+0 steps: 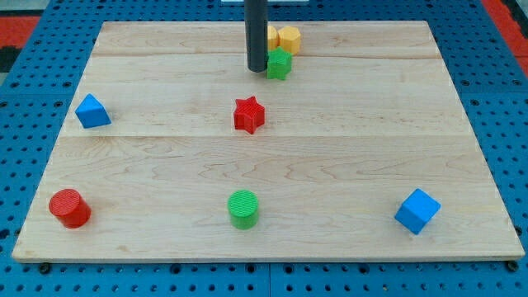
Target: Put the green circle to the left of the green star
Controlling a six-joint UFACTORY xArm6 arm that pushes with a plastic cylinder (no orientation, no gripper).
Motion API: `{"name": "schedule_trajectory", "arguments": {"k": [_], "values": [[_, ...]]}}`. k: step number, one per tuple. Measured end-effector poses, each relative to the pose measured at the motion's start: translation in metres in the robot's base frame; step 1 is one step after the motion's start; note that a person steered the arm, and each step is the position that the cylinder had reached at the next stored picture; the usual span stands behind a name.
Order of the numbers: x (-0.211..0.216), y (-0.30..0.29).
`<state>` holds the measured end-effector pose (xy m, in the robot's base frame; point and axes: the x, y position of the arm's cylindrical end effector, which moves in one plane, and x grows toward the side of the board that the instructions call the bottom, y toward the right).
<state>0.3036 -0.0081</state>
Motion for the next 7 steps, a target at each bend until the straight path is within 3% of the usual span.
{"name": "schedule_trajectory", "arguments": {"k": [1,3,4,5,7], "values": [[0.018,0.005],[0.136,0.071],[0.22,0.071],[0.272,0.025],[0.248,-0.123]]}}
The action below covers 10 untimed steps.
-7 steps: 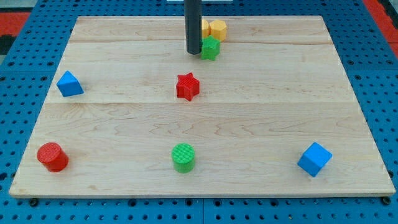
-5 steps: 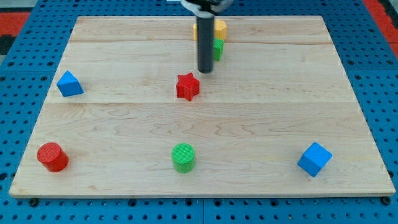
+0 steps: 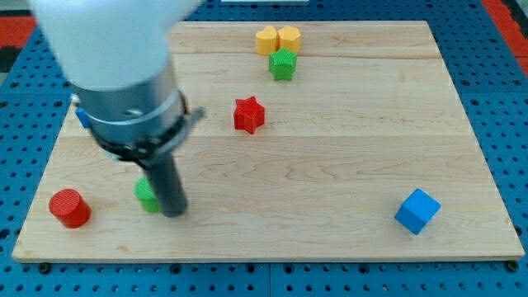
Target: Put the green circle to the left of the green star
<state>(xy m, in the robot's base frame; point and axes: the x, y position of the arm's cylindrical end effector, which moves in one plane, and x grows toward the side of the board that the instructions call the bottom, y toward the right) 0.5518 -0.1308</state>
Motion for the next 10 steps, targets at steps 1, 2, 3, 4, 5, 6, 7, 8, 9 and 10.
{"name": "schedule_trajectory", "arguments": {"k": [1,2,3,4,5,6,7,8,9,10], "values": [[0.013,-0.014],[0.02,-0.036],[0.014,-0.044],[-0.004,-0.044],[-0.007,-0.044],[-0.007,-0.045],[-0.026,-0.047],[-0.065,-0.046],[-0.1,-0.018],[-0.099,0.011]]}}
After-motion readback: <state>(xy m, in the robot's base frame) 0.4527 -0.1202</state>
